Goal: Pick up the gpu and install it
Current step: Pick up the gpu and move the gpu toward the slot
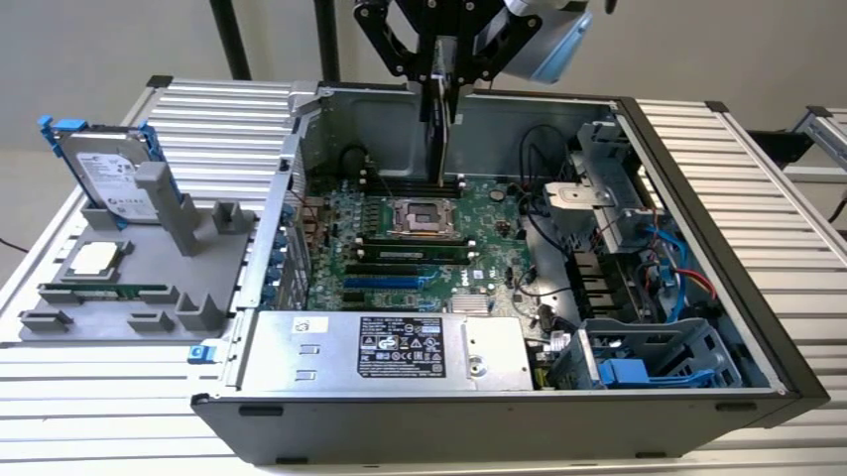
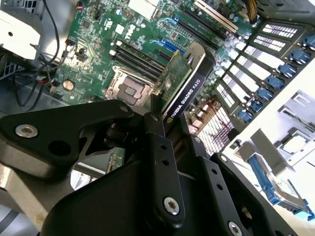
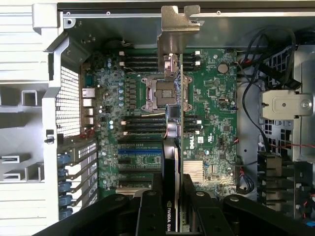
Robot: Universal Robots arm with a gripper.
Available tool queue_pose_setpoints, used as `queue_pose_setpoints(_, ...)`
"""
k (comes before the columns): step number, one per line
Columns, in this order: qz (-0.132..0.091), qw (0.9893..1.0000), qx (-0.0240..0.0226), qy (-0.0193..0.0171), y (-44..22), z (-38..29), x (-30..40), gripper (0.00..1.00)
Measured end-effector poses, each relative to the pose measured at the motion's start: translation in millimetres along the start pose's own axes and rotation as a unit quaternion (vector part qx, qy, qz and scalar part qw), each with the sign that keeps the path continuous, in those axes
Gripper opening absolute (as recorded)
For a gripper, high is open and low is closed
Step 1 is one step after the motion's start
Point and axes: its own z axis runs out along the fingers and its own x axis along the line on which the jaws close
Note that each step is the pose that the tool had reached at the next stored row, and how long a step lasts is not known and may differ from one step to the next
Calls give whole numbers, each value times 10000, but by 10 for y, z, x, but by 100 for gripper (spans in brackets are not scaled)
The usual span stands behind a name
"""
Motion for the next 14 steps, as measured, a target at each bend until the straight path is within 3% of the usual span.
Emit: queue_pose_setpoints(14,-97,10000,-1,3,0,0,0,0)
